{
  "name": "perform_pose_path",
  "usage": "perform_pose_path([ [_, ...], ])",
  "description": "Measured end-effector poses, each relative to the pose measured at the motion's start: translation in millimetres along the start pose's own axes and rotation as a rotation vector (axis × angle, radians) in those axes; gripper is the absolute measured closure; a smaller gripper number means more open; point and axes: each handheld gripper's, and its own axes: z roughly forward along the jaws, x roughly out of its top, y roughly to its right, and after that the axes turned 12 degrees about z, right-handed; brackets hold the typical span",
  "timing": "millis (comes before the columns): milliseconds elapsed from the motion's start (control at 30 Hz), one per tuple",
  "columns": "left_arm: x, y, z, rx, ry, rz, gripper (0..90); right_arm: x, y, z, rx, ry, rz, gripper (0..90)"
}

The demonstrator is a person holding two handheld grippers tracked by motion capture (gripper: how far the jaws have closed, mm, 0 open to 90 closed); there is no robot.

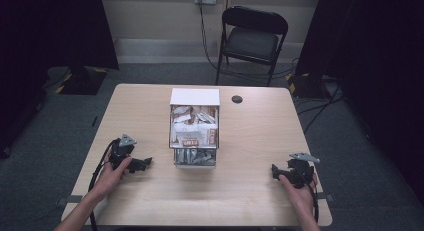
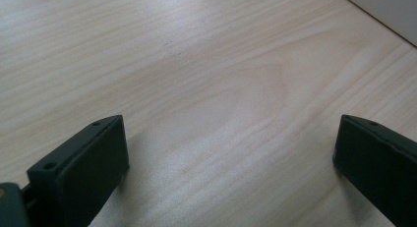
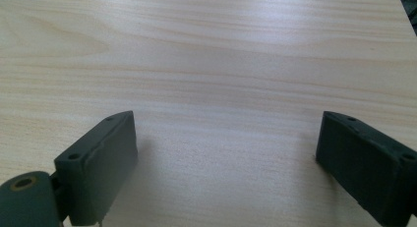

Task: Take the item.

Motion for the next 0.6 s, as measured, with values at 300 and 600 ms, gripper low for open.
perform_pose_path([
  [300, 0.0, 0.0, 0.0, 0.0, 0.0, 0.0, 0.0, -0.3, -0.3, -0.3, -0.003, 0.001, 0.002, 8.0],
  [600, 0.0, -0.1, 0.0, -0.001, 0.0, 0.0, 0.0, -0.7, -1.2, -2.4, 0.01, 0.009, 0.017, 14.1],
])
